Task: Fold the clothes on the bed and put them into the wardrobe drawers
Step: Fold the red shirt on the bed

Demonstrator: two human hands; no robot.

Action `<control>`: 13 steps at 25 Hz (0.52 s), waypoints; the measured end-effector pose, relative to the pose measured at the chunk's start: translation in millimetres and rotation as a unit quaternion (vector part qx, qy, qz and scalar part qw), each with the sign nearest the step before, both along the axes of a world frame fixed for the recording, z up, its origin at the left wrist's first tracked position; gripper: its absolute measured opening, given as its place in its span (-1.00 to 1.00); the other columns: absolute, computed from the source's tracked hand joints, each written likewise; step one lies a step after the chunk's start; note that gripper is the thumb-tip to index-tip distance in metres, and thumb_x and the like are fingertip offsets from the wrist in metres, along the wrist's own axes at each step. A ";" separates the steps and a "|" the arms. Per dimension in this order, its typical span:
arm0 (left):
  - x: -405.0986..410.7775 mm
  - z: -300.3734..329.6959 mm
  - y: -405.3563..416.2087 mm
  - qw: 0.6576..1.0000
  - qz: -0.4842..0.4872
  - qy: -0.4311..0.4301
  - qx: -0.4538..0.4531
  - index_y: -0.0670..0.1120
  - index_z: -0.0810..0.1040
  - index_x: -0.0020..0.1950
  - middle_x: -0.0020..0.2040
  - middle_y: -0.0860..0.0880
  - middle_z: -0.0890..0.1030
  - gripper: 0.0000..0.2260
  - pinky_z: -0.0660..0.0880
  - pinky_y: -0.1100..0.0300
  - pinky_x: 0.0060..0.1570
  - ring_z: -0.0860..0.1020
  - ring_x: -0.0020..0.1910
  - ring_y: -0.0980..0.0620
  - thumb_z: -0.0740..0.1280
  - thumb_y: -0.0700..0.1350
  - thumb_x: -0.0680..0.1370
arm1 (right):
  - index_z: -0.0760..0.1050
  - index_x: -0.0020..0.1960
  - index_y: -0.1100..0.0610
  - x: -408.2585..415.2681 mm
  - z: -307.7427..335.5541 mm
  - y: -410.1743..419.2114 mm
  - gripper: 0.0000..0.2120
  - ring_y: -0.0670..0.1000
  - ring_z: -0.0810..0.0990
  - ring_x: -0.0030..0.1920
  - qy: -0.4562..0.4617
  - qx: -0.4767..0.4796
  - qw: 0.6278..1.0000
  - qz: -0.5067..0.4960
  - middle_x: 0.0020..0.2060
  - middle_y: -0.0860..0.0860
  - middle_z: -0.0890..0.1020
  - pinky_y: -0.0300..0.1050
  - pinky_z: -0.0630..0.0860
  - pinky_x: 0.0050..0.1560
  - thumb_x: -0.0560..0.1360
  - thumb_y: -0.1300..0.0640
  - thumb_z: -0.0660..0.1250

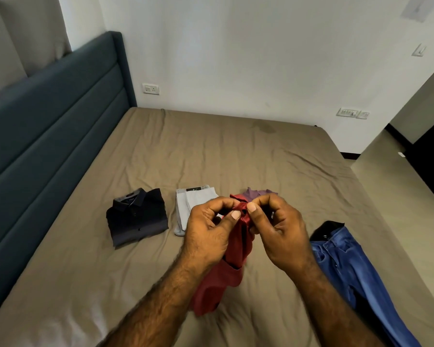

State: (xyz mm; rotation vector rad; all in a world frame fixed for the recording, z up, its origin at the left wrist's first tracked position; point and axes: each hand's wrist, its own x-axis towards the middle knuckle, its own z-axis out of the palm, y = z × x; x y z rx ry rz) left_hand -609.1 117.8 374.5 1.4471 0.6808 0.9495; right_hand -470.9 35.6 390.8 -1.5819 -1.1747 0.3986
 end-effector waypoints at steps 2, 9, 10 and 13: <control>-4.7 4.0 -0.7 0.999 -0.045 -0.018 -0.014 -0.19 0.70 0.03 -0.14 -0.08 0.73 -0.85 0.63 0.18 -0.12 0.72 -0.18 0.02 0.35 -0.36 0.64 | 0.66 0.04 0.08 8.8 4.6 -5.0 -0.93 -0.01 0.68 -0.22 -0.052 0.007 0.998 0.045 -0.21 -0.11 0.67 -0.17 0.63 -0.21 0.63 0.12 0.41; -0.9 -2.8 -7.9 0.998 -0.036 0.054 -0.005 -0.03 0.75 0.05 -0.06 0.03 0.75 -0.87 0.68 0.03 0.00 0.72 -0.03 0.01 0.48 -0.25 0.59 | 0.60 -0.11 0.03 5.9 -16.2 -8.8 -0.81 -0.09 0.59 -0.25 -0.175 0.036 0.982 -0.056 -0.27 -0.20 0.57 -0.23 0.50 -0.29 0.59 -0.06 0.38; -1.6 -3.2 -8.6 0.998 -0.022 0.064 0.006 -0.02 0.76 0.05 -0.06 0.05 0.75 -0.87 0.68 0.01 0.03 0.71 -0.02 0.03 0.48 -0.23 0.59 | 0.60 -0.10 0.03 5.1 -16.4 -8.9 -0.80 -0.08 0.60 -0.25 -0.166 0.039 0.984 -0.051 -0.26 -0.19 0.58 -0.17 0.53 -0.29 0.60 -0.07 0.37; -2.0 0.6 -14.7 0.992 0.020 0.097 0.083 0.02 0.74 0.03 -0.07 0.15 0.71 -0.86 0.67 0.04 -0.01 0.67 0.00 0.12 0.43 -0.20 0.62 | 0.60 -0.08 0.03 3.1 -12.2 -9.9 -0.81 -0.03 0.64 -0.25 -0.129 0.039 0.990 -0.037 -0.26 -0.15 0.62 0.01 0.59 -0.28 0.62 -0.06 0.37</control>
